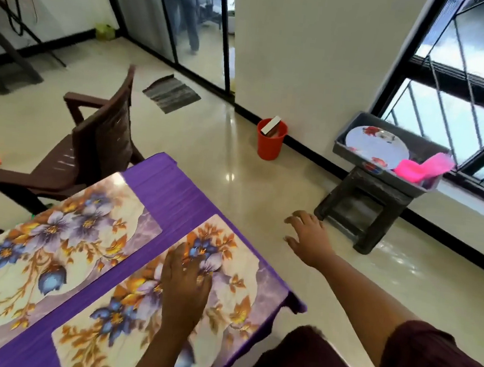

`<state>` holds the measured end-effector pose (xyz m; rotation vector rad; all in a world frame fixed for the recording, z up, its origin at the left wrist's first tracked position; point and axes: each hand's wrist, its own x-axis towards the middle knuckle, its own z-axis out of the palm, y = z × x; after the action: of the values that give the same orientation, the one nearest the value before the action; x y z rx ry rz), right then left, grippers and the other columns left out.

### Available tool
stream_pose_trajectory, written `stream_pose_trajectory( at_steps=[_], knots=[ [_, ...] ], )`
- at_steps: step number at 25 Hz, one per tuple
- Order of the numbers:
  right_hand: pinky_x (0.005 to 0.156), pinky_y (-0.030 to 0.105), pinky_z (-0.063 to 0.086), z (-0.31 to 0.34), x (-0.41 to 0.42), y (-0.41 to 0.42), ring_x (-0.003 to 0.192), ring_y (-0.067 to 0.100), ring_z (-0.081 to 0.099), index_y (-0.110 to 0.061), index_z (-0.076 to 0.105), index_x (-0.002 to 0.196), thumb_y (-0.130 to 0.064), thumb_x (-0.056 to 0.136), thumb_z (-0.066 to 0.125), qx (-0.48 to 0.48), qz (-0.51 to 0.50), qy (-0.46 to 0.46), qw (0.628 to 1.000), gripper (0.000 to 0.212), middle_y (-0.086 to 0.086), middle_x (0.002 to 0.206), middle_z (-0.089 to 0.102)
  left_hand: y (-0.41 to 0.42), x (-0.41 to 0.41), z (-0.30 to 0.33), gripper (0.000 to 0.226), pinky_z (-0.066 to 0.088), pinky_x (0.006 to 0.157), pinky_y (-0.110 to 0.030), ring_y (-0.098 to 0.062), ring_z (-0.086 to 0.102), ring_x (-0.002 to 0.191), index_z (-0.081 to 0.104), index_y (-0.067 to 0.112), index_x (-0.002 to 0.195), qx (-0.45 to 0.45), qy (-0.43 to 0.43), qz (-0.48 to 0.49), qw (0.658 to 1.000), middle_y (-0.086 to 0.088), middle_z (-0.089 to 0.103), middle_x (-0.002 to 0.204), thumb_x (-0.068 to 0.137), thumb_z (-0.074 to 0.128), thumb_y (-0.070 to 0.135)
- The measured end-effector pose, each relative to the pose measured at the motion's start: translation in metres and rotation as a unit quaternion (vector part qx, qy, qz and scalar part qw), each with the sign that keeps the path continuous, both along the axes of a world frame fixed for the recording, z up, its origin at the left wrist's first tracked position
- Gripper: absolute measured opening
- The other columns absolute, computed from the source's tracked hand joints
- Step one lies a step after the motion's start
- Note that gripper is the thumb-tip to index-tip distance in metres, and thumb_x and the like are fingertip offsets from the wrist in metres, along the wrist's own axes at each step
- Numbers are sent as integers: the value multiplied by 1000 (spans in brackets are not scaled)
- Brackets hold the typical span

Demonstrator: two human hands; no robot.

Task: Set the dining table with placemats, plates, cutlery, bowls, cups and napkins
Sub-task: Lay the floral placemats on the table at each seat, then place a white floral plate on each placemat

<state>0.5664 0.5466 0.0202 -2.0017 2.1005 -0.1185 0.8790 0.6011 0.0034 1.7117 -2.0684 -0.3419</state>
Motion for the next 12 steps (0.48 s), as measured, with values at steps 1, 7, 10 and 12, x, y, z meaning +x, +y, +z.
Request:
stream_pose_trajectory(
  at_steps=[1, 7, 10, 12],
  knots=[
    [109, 44, 33, 0, -31, -11, 133, 24, 38, -30, 48, 133, -42, 92, 57, 2, -7, -8, 1000, 44, -1, 144, 40, -18, -29, -1, 50, 28, 111, -47, -43, 41, 130, 66, 13, 116, -5, 1, -13, 1000, -22, 50, 137, 90, 41, 48],
    [102, 44, 39, 16, -215, -50, 123, 24, 44, -29, 50, 129, -44, 91, 56, 38, -14, -23, 999, 41, -2, 135, 44, -94, -231, -3, 34, 25, 109, -41, -44, 44, 126, 64, 21, 104, -16, 7, -49, 999, -19, 47, 135, 78, 50, 37],
    [103, 44, 37, 30, -289, -67, 124, 25, 42, -30, 50, 130, -46, 91, 55, 68, -17, -11, 997, 42, -1, 133, 43, -127, -321, 0, 31, 29, 110, -42, -42, 40, 129, 65, 23, 105, -2, -2, -73, 997, -17, 47, 136, 77, 58, 34],
    [103, 44, 38, 33, -335, -77, 123, 26, 43, -30, 50, 129, -48, 90, 56, 87, -55, -26, 994, 44, 0, 132, 43, -145, -371, 4, 31, 32, 109, -44, -40, 38, 131, 66, 22, 106, 25, 3, -85, 996, -16, 46, 137, 76, 64, 31]
  ],
)
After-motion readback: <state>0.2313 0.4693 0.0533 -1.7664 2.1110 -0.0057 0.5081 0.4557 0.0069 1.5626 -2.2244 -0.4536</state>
